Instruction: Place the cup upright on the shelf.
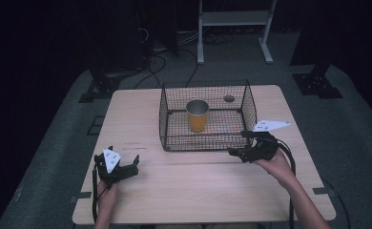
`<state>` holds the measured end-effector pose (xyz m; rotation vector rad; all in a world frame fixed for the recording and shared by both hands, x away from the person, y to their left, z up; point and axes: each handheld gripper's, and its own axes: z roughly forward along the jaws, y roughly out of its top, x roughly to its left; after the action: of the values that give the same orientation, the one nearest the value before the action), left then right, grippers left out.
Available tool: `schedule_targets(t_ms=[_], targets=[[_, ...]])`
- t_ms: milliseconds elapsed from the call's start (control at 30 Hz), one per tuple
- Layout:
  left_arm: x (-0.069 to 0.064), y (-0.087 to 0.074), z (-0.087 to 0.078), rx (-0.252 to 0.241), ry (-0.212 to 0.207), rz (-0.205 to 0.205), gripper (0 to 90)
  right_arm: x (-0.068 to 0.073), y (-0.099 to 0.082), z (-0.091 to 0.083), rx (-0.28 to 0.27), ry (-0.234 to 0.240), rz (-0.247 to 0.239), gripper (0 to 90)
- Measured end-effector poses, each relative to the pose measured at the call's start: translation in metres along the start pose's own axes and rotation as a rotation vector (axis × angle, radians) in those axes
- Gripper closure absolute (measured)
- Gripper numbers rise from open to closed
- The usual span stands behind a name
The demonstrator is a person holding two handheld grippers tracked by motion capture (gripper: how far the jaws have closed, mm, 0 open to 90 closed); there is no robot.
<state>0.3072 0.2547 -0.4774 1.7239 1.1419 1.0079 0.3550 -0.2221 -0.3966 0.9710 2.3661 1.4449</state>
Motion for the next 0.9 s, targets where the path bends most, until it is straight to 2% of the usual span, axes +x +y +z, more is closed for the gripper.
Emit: schedule_targets(t_ms=[100, 167, 233, 300, 467, 567, 600, 833, 900], targets=[[0.0, 0.0, 0.0, 0.0, 0.0, 0.001, 0.0, 0.0, -0.003, -0.004, -0.01, 0.001, 0.011, 4.8], [0.0, 0.0, 0.0, 0.002, 0.0, 0.003, 0.0, 0.001, -0.005, -0.006, -0.011, -0.016, 0.001, 4.8], [0.0, 0.0, 0.0, 0.001, 0.0, 0.003, 0.0, 0.0, -0.007, -0.009, -0.022, 0.001, 0.021, 4.8], [0.0, 0.0, 0.0, 0.0, 0.001, 0.001, 0.0, 0.001, -0.009, -0.012, -0.025, -0.023, 0.012, 4.8], [0.0, 0.0, 0.0, -0.003, 0.001, 0.001, 0.0, -0.001, -0.017, -0.019, -0.03, -0.03, 0.033, 4.8], [0.0, 0.0, 0.0, -0.003, 0.001, 0.003, 0.0, -0.003, -0.025, -0.024, -0.023, -0.054, 0.038, 4.8], [0.0, 0.0, 0.0, -0.003, 0.001, 0.003, 0.0, -0.004, -0.028, -0.025, -0.023, -0.047, 0.051, 4.8], [0.0, 0.0, 0.0, -0.003, 0.003, 0.003, 0.0, -0.005, -0.047, -0.034, -0.02, -0.079, 0.072, 4.8], [0.0, 0.0, 0.0, -0.003, 0.003, 0.003, 0.0, -0.005, -0.052, -0.036, -0.033, -0.08, 0.081, 4.9]])
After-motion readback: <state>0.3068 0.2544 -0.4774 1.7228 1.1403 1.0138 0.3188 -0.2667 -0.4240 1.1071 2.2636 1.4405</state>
